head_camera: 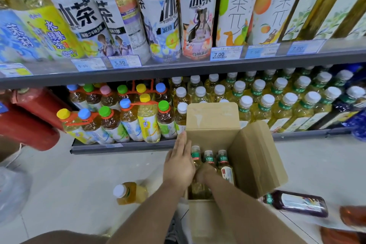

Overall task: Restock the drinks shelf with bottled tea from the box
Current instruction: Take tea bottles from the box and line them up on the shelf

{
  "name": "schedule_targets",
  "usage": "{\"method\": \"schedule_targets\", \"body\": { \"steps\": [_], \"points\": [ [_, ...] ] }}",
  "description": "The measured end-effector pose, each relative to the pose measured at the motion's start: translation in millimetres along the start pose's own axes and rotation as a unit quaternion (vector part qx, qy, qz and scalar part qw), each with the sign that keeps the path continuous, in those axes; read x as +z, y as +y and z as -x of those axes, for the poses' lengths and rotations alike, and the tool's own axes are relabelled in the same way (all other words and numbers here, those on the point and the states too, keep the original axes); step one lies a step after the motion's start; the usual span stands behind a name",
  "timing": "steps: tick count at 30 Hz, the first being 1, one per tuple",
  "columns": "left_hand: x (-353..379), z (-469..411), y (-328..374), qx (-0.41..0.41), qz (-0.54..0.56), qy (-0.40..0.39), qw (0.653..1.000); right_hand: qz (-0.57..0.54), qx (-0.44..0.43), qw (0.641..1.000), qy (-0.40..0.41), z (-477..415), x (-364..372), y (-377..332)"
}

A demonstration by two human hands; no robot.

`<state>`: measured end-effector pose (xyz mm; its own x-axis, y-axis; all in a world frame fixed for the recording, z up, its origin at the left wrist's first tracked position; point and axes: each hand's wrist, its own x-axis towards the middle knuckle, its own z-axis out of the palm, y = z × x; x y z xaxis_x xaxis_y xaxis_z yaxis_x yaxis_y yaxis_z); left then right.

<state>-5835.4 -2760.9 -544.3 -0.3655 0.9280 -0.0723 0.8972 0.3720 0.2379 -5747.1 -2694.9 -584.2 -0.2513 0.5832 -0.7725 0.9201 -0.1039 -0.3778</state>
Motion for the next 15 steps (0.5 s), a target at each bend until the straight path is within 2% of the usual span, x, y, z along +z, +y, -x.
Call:
{"method": "schedule_targets", "body": {
  "steps": [4,6,7,9,12,15],
  "points": [
    [6.0,-4.2,-4.1,-0.004,0.017,0.025,1.0,0.0,-0.046,0.999,-0.004,-38.8,18.7,-0.7],
    [8.0,-5.1,-4.0,-0.006,0.013,0.044,0.999,0.029,-0.033,0.999,-0.031,-80.4,33.6,11.6],
    [9.4,-4.2,-3.6,-0.006,0.011,0.061,0.998,0.038,-0.021,0.999,-0.028,-72.8,28.7,10.1],
    [12.9,-3.5,-4.7,0.0,0.012,0.073,0.997,-0.031,0.013,0.999,-0.008,-59.4,18.5,7.1],
    [8.0,-8.3,-4.0,-0.006,0.015,0.064,0.998,-0.072,0.025,0.997,-0.016,-51.9,5.5,9.6],
    [4.1,-8.7,-2.7,-0.014,0.01,-0.002,1.0,-0.103,-0.03,0.994,-0.038,-44.0,-9.0,17.4]
  ]
}}
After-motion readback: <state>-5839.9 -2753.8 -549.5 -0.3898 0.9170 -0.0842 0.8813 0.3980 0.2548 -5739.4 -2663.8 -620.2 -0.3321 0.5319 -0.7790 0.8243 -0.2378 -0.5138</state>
